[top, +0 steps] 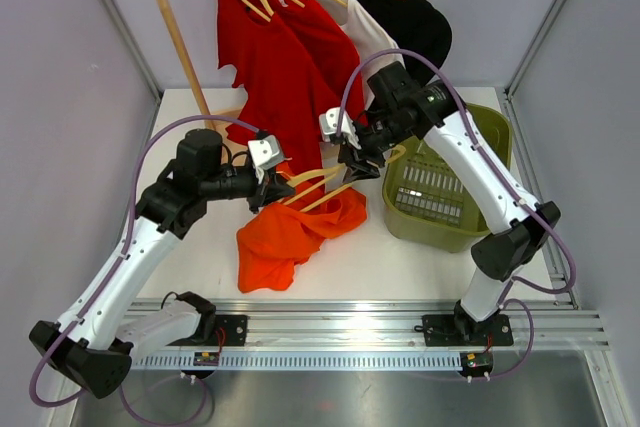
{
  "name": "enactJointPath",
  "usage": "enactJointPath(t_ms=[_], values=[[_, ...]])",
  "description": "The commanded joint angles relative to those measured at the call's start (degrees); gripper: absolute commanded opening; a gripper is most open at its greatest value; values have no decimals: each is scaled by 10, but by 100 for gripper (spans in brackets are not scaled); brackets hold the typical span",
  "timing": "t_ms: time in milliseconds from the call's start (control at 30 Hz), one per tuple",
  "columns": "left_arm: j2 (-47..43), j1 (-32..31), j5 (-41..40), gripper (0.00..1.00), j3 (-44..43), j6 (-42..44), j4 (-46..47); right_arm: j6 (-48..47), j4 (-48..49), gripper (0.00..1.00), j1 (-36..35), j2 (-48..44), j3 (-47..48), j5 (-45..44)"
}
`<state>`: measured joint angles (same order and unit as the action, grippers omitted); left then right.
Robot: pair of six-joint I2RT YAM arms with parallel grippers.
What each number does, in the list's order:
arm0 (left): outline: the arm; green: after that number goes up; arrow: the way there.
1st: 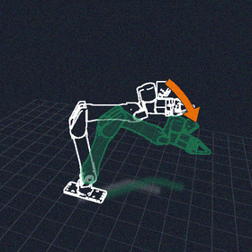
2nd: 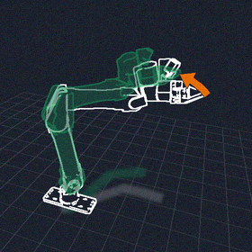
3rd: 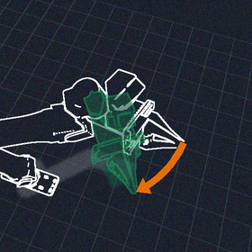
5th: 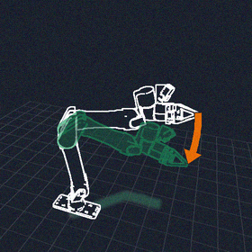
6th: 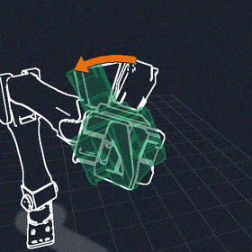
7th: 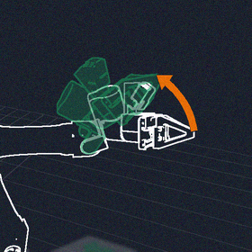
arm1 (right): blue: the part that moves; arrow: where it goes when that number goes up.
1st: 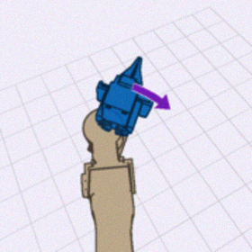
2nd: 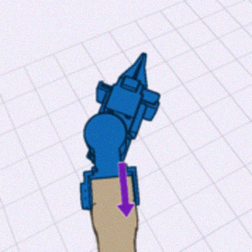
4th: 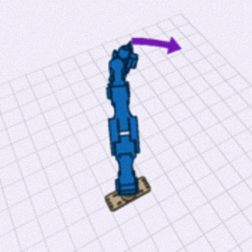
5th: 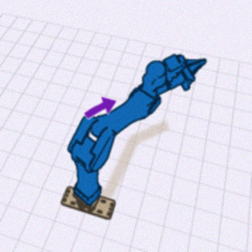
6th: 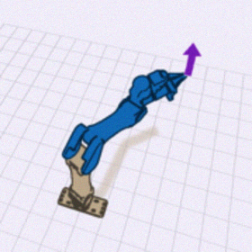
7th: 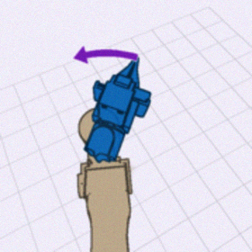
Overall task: Remove the t-shirt from the hanger
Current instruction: Remove the tshirt from the hanger
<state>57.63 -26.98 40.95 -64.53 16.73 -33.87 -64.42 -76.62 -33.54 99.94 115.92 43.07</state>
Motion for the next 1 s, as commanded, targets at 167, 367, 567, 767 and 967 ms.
enactJointPath(t_ms=[167, 367, 567, 767, 967], values=[[-2, -3, 28, 0, 11, -6, 77, -11, -19, 14, -15, -17, 9, -15], [-14, -3, 3, 24, 49, -28, 100, -40, -56, 0, -14, -55, 9, -78], [-51, -3, -111, 78, 112, -66, 135, -48, -123, 0, 0, -78, 25, -170], [-104, -2, -225, 92, 154, -160, 158, -23, -170, 0, 26, -76, 43, -204], [-113, -3, -253, 94, 227, -295, 248, 7, -168, 0, 26, -66, 33, -158]])
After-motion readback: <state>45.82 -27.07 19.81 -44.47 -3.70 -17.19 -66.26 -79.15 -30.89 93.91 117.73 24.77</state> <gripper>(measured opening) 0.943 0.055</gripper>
